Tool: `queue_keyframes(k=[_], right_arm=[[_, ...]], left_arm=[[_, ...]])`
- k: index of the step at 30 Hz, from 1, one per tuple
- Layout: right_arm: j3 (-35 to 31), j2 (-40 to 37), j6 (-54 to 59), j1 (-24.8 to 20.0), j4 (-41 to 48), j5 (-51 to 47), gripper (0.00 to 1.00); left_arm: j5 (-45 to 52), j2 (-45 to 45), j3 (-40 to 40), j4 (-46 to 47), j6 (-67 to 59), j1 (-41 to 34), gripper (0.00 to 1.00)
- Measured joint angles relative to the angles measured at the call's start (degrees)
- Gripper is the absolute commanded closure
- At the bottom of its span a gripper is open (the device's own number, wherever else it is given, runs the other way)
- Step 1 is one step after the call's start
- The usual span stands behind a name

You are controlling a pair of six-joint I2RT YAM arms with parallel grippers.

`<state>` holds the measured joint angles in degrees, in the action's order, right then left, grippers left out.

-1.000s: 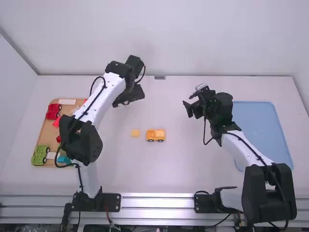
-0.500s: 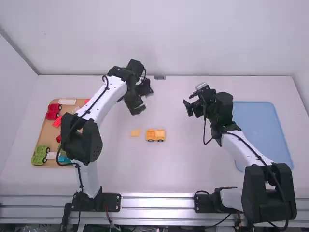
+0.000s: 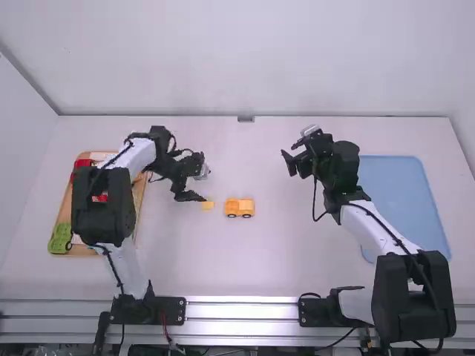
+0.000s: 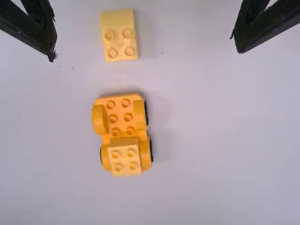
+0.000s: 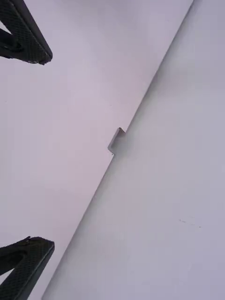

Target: Assemble lego blocks to make yellow taxi

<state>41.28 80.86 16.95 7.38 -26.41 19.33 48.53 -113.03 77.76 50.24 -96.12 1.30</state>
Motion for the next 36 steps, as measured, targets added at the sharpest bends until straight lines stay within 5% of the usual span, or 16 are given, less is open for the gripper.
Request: queue_keyframes(k=[12,22,27,31,36], right_arm=[[0.00,-0.02,-0.07,1.03,-1.22,0.02,0.01],[0.00,-0.02,0.00,2.16,-1.55,0.02,0.01],[0.00,-0.02,0.87,4.07,-1.66,0.00,0.01],[0.00,-0.02,2.23,5.09,-1.68,0.00,0.01],[0.00,0.00,2.93,5.09,-1.70,-0.02,0.02]], left_arm=[[13.66,0.00,-22.64,-36.96,12.98,5.42,0.01],[12.41,-2.03,-26.03,-40.54,17.42,5.18,0.02],[10.12,-3.80,-26.08,-41.13,16.87,5.20,0.13],[9.92,-5.14,-26.03,-41.16,16.41,5.18,0.37],[9.75,-5.14,-26.01,-41.13,16.52,5.01,0.47]])
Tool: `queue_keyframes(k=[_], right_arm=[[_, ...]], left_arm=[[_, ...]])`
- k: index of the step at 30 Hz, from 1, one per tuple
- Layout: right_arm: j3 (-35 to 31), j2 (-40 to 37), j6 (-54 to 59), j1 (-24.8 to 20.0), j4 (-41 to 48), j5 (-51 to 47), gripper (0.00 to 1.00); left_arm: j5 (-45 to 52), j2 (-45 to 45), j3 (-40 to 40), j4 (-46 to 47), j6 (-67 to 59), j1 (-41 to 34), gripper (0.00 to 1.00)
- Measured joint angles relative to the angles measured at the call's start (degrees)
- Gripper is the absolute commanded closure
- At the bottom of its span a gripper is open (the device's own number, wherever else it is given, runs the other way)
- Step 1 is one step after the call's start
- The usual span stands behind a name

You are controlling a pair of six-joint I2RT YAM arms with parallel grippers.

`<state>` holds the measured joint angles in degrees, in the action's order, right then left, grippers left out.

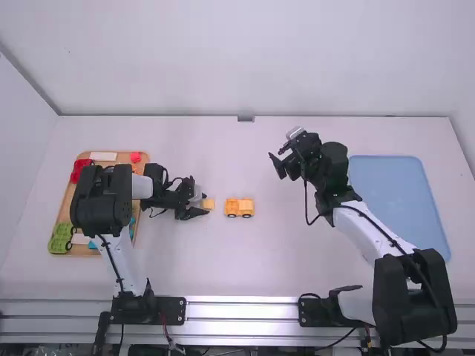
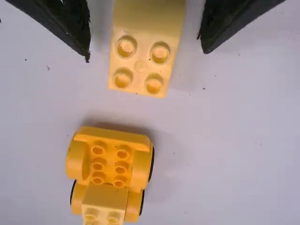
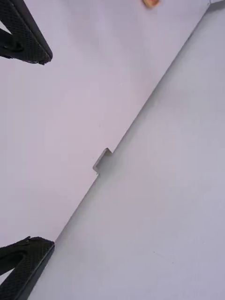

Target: Assemble lego blocks to make yellow taxi

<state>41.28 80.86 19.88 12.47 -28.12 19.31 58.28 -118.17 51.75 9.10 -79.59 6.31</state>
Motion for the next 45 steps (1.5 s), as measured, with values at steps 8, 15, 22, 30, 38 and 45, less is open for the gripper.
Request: queue_keyframes(k=[8,15,22,30,38,45], right_arm=[[0.00,-0.02,0.04,0.28,-0.02,-0.02,0.01],[0.00,-0.02,0.04,-0.04,-0.02,-0.46,0.01],[0.00,0.00,1.33,-1.07,3.91,1.14,0.01],[-0.02,1.66,13.53,-3.39,11.58,19.15,0.02],[-0.02,16.26,23.89,-4.61,8.52,36.85,0.01],[-0.07,24.55,33.42,-1.88,7.98,42.91,0.02]], left_arm=[[0.26,0.00,-1.57,-4.76,0.02,-0.04,0.70],[1.07,0.00,-2.23,-5.44,0.28,-0.04,0.90],[-0.61,0.87,-0.26,4.15,0.28,-0.04,0.92],[-3.06,11.67,0.85,12.11,0.31,-0.81,0.91],[-5.92,20.59,0.24,10.97,0.35,-8.85,0.92],[-6.58,20.70,-1.05,7.67,2.45,-13.31,0.95]])
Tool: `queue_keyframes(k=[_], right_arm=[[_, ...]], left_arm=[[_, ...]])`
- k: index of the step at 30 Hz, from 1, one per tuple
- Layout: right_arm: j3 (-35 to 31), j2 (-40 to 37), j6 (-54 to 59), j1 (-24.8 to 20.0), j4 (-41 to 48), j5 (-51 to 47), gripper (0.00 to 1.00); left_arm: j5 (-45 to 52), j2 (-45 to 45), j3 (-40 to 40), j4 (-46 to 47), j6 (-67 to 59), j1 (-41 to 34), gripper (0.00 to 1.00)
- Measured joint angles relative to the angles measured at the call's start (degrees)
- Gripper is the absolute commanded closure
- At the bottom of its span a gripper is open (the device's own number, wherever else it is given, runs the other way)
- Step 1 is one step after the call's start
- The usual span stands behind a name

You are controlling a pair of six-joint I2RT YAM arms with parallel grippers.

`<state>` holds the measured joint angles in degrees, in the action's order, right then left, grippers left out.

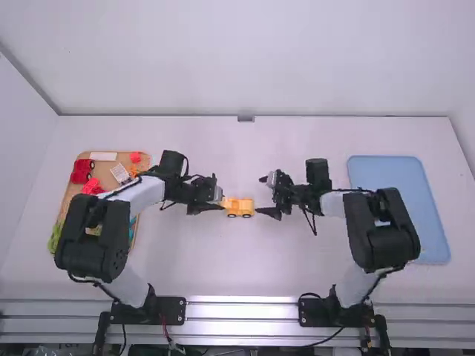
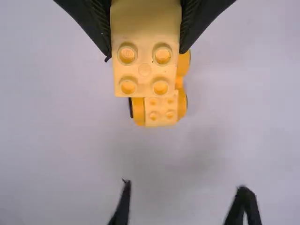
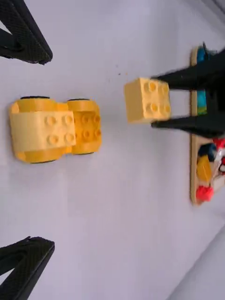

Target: Assemble lego blocks to make yellow taxi

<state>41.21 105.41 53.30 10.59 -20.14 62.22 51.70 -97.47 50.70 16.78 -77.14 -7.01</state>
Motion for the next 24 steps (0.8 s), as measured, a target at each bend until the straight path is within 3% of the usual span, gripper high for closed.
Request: queue_keyframes(k=[14,21,24], right_arm=[[0.70,12.20,0.17,7.85,-9.07,-0.24,0.01],[5.42,16.13,-3.48,8.61,-8.96,-2.40,0.01],[6.16,16.72,-3.87,8.52,-8.81,-2.60,0.05]], left_arm=[[3.67,-6.91,0.02,-5.51,3.91,-0.52,0.92],[4.00,-8.13,0.02,-6.43,4.11,-0.81,0.93],[4.00,-8.13,0.02,-6.45,4.11,-1.20,0.93]])
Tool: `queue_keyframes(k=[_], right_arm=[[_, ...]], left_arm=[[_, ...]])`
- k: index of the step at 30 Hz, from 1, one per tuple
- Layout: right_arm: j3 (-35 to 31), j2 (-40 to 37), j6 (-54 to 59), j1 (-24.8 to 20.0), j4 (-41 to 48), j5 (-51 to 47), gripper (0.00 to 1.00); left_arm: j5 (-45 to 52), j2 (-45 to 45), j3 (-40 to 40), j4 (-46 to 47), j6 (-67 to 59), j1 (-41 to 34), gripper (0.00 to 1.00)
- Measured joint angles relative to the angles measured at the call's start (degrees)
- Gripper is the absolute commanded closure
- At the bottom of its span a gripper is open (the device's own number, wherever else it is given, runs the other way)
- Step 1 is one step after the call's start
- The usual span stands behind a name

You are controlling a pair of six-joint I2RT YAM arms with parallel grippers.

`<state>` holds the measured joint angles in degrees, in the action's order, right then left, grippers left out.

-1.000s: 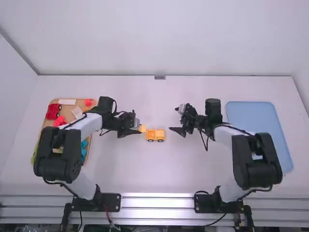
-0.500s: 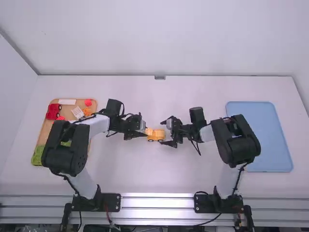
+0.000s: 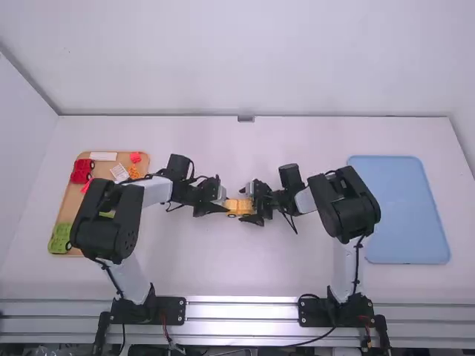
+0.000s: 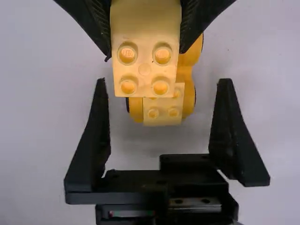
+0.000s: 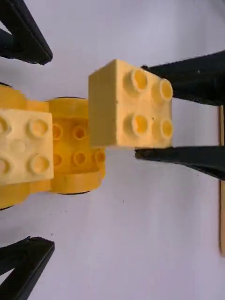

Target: Assemble lego blocks to make yellow taxi

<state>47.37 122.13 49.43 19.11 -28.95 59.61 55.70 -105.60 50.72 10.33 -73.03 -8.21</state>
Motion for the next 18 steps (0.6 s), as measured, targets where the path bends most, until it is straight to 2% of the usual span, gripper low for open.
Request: queue_keyframes(k=[3,5,12,18], right_arm=[[0.17,0.46,0.13,0.00,0.17,-0.09,0.17],[0.20,0.76,0.35,0.00,0.28,-0.37,0.20],[0.20,1.97,1.14,-0.39,0.63,-0.68,0.20],[0.20,2.62,2.49,-1.25,0.44,1.68,0.23]], left_arm=[[0.07,0.00,-0.39,-2.05,-0.02,-0.22,0.93],[0.22,0.00,-1.31,-4.39,0.26,-0.22,0.93],[-0.46,0.00,-5.05,-14.45,6.88,-0.22,0.92],[-0.46,0.00,-5.68,-14.95,9.53,-0.22,0.91]])
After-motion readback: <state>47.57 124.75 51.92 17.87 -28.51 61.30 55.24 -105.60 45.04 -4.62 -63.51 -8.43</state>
